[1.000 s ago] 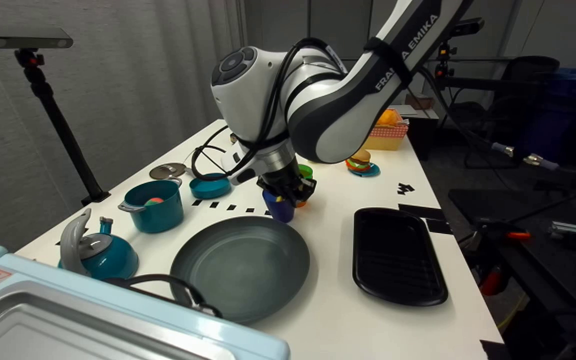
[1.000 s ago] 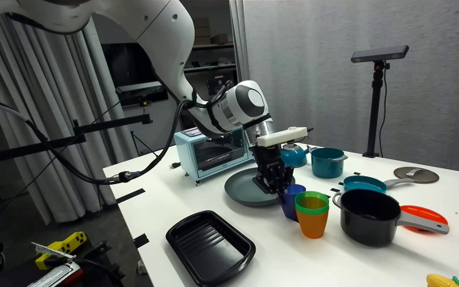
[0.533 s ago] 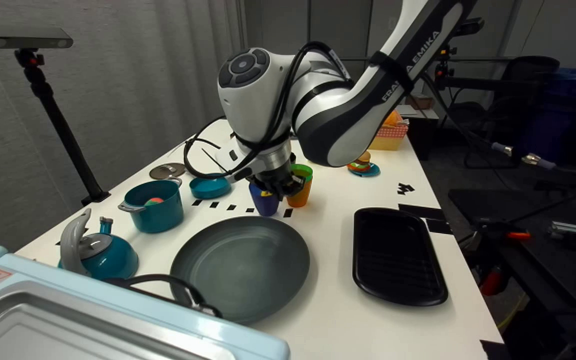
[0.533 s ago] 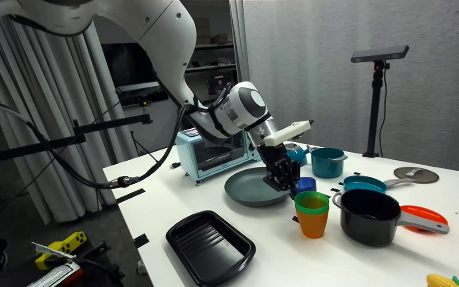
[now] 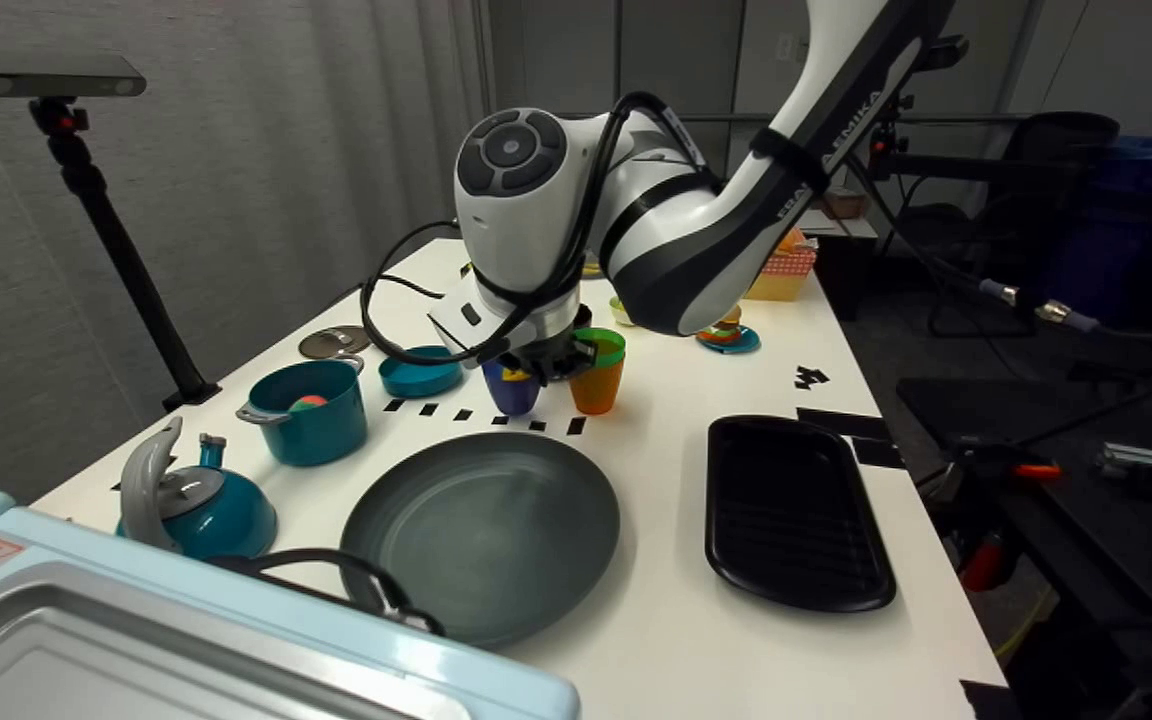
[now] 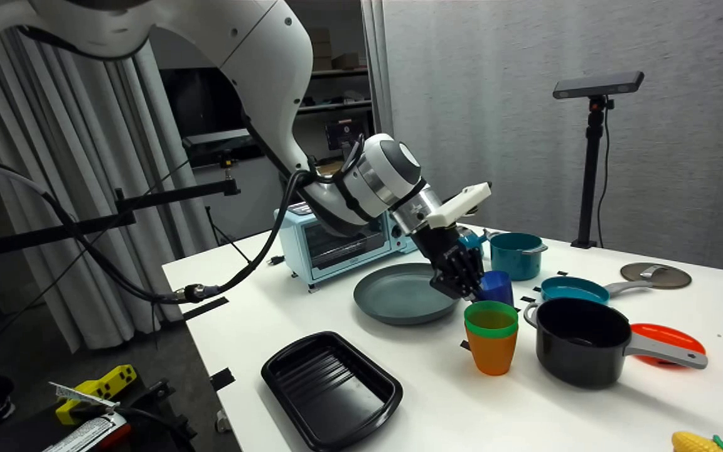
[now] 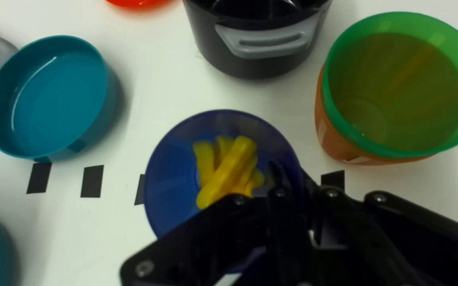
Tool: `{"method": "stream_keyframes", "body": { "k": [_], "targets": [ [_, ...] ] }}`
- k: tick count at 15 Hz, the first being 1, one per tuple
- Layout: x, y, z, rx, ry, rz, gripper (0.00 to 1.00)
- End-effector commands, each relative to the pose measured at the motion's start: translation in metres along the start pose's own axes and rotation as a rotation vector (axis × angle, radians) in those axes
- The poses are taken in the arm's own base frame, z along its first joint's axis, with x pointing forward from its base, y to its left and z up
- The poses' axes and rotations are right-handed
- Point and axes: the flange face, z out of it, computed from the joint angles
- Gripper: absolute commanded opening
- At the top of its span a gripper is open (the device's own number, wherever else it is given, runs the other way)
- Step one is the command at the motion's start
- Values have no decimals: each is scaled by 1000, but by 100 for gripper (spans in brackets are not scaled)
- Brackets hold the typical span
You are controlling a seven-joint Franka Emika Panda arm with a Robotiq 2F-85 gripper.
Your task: Pour the content of the blue cup onto the green plate
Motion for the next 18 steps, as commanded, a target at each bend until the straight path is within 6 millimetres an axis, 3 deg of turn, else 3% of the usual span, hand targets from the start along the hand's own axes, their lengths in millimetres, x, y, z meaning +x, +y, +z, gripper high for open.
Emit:
{"method": "stream_keyframes", "body": {
  "k": [1,18],
  "targets": [
    [-3,4,2,-78,-43,-38,2],
    [-17,9,2,-307,-320,-79,2]
  ]
}}
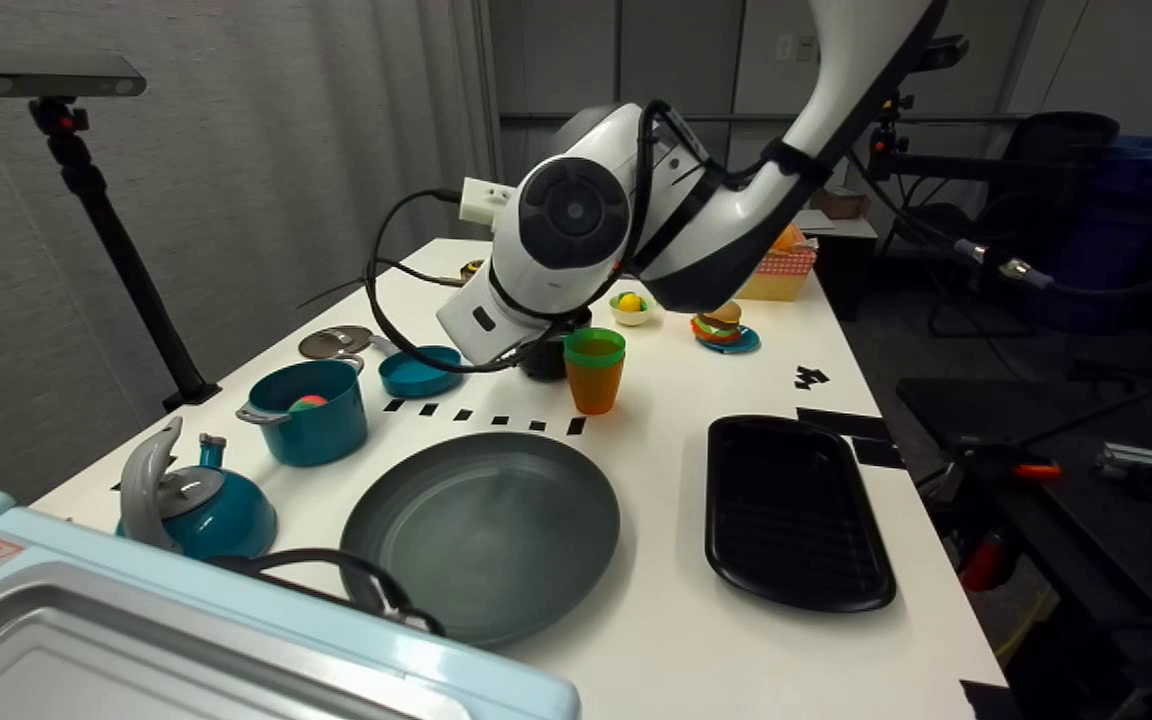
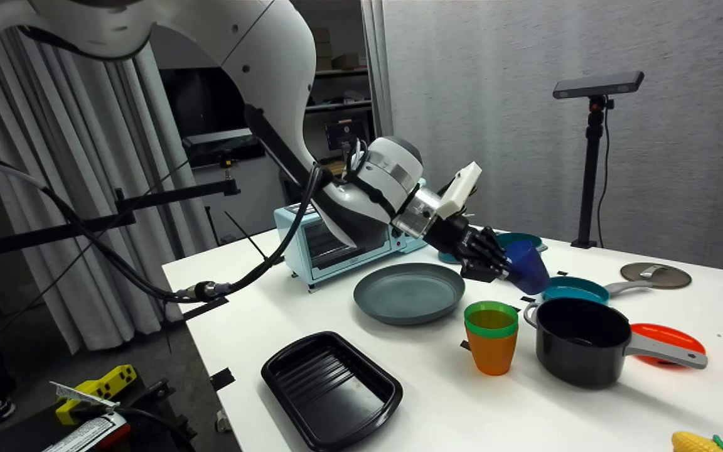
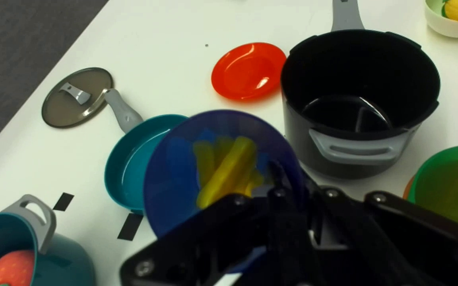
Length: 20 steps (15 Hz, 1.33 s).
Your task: Pour the content of the blue cup onto the green plate
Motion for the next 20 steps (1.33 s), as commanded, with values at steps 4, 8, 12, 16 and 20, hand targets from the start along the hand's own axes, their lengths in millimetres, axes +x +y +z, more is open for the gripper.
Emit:
{"method": "stream_keyframes", "body": {
  "k": [4,8,12,16,20],
  "targets": [
    [-16,10,2,-124,-242,21,2],
    [-22,13,0,-204,-414,8,2],
    [-27,17,-3,-277,-552,0,2],
    [-32,20,-5,-362,-682,-12,2],
    [-35,24,-7,-441,-793,-23,2]
  ]
}}
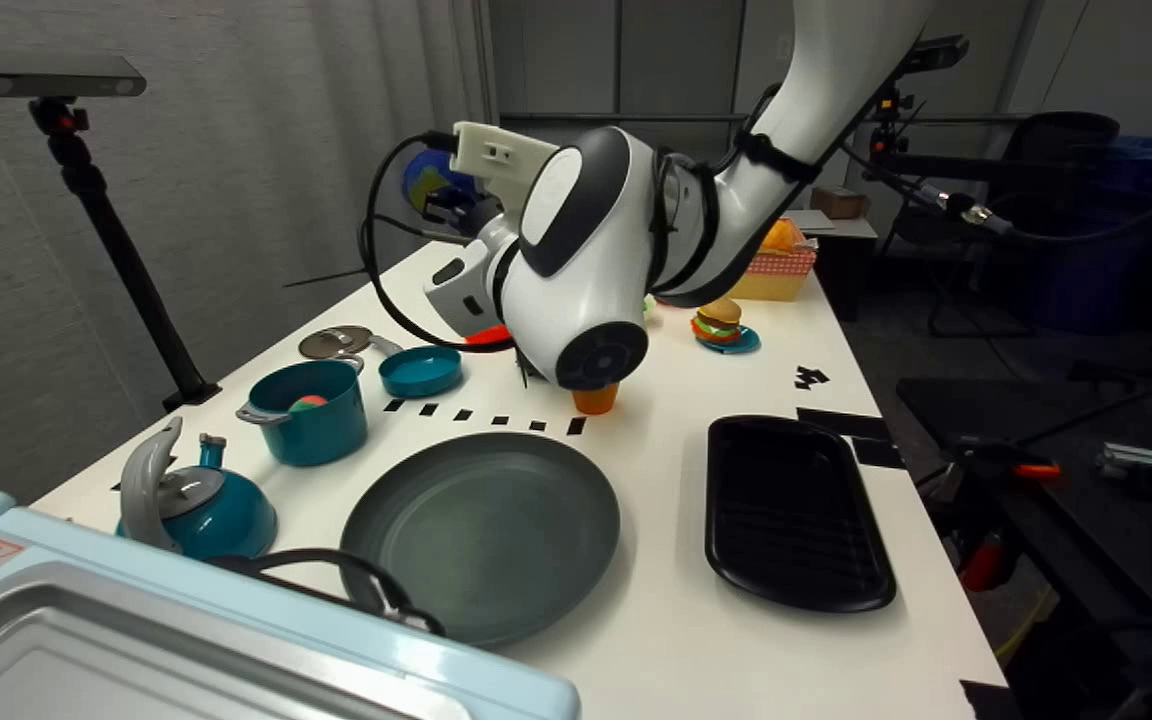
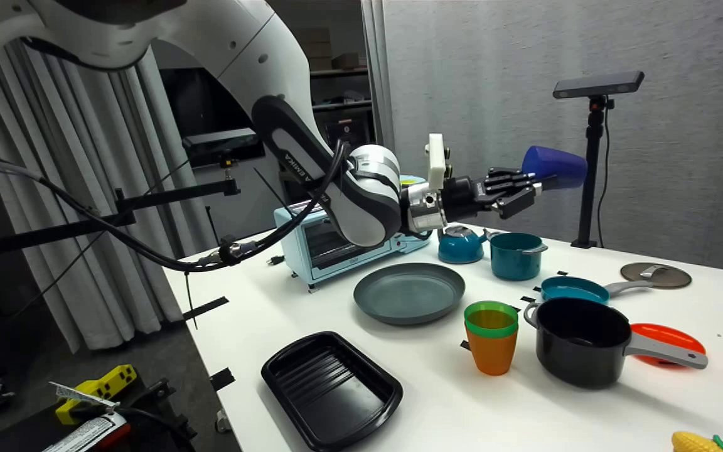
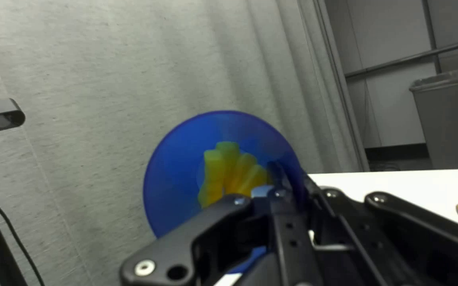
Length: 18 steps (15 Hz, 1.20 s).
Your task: Pour the content of the blue cup onto the green plate
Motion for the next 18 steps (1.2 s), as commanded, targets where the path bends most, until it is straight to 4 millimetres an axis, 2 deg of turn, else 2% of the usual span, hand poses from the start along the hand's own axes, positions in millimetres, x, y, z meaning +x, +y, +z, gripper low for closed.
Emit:
{"method": "stream_keyframes", "body": {
  "k": [1,8,12,18],
  "targets": [
    [-2,4,0,-92,-117,10,2],
    [-3,3,1,-151,-246,17,2],
    [-9,7,1,-239,-383,53,2],
    [-5,1,-3,-189,-430,75,2]
  ]
}}
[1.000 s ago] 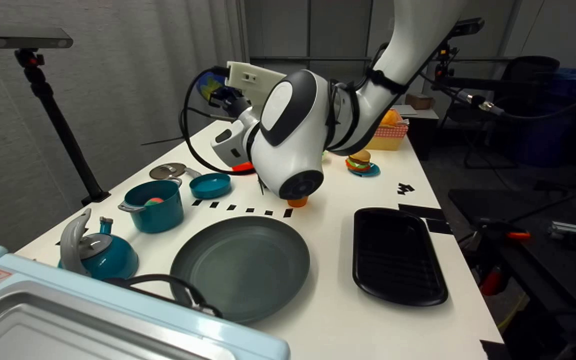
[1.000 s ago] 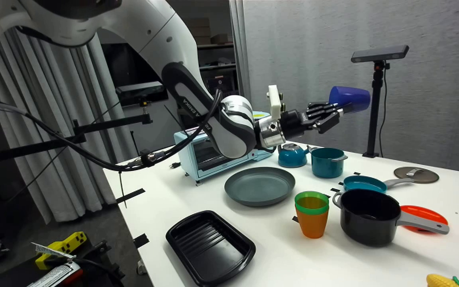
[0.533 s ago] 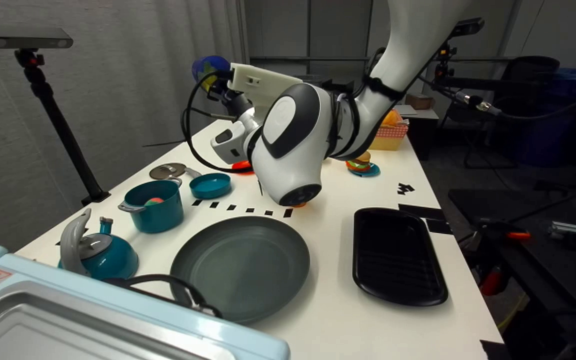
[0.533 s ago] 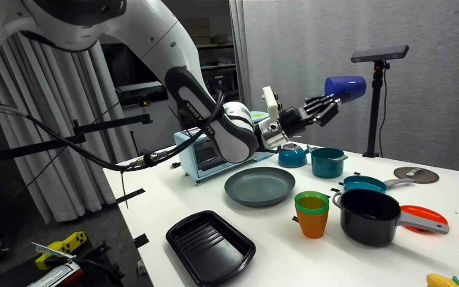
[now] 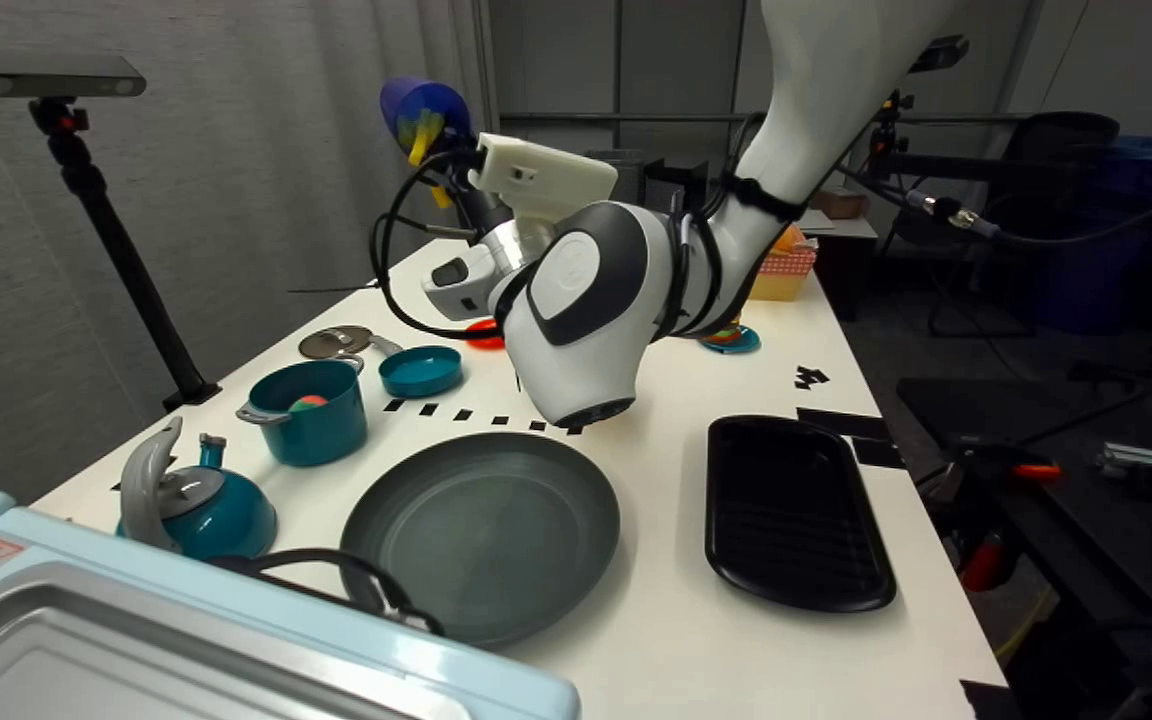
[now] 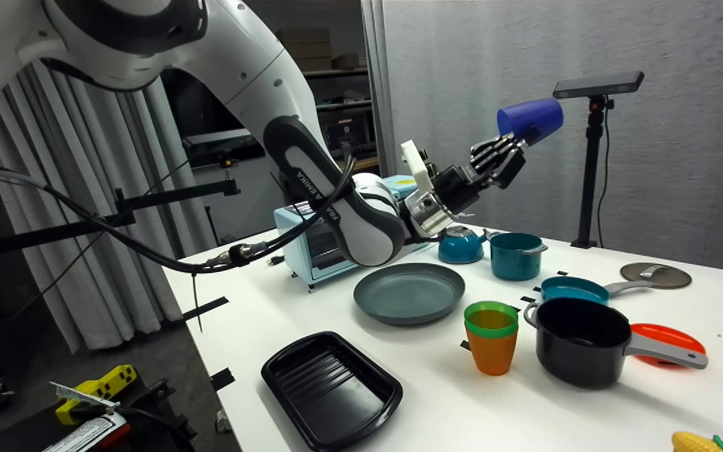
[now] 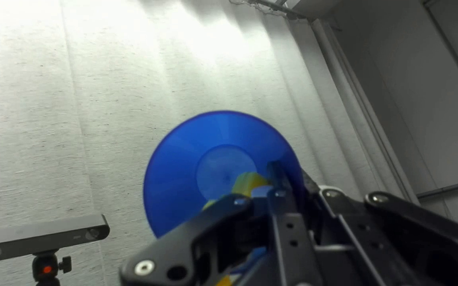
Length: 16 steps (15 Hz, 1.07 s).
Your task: Pour the content of the blue cup onto the green plate
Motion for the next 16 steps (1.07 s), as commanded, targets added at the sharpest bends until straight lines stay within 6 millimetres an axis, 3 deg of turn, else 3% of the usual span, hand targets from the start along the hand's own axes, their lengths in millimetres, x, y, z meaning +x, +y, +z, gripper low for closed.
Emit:
{"method": "stream_keyframes", "body": {
  "k": [1,16],
  "targets": [
    [0,-2,-2,-6,-63,18,2],
    [-6,4,-1,-146,-205,79,2]
  ]
}}
